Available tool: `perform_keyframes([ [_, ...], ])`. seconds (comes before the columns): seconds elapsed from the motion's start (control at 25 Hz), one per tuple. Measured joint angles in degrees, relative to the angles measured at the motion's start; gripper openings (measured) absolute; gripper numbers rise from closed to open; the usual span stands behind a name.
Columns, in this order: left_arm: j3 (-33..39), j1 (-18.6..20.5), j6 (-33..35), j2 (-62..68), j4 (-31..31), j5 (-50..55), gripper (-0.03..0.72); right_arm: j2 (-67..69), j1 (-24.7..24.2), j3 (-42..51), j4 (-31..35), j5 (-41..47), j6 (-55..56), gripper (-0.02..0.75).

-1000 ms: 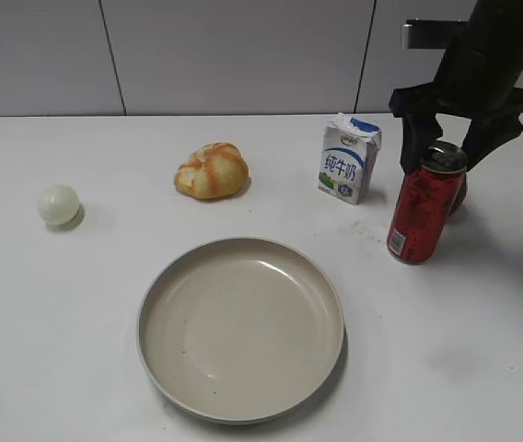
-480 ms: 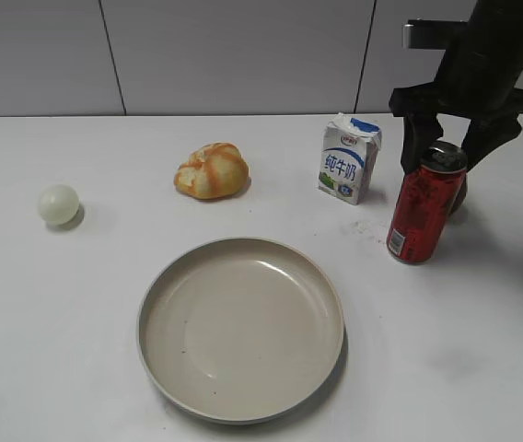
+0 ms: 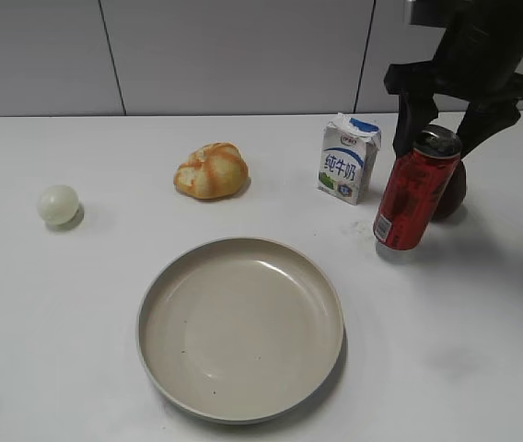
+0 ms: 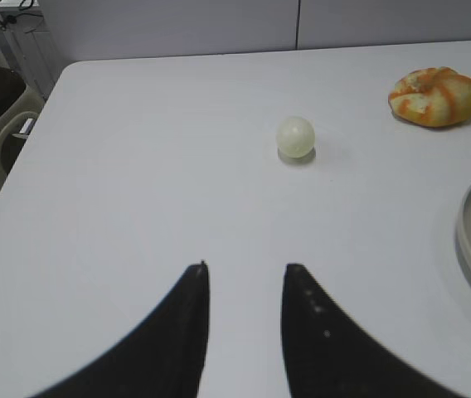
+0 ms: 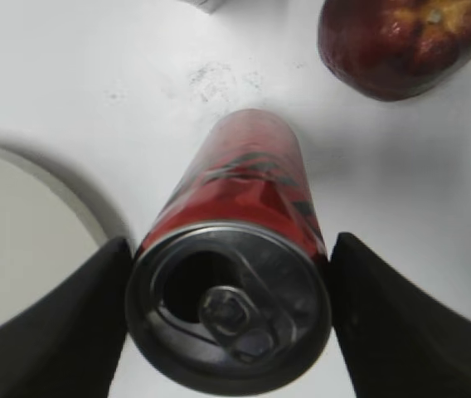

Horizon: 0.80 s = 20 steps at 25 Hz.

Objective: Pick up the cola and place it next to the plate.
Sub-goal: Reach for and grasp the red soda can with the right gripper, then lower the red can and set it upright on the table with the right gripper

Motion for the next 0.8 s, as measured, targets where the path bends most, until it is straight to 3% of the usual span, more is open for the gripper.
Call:
perform_keyframes([
  [0.4,0.0,0.0,0.0,0.0,0.0,0.0,0.236,-13.7,10.0,17.5,-3.6,-1.5,1.3,0.552],
  [0.8,0.0,0.0,0.0,0.0,0.0,0.0,0.236,-14.2,10.8,23.7,0.6,-9.3,2.3,0.552],
])
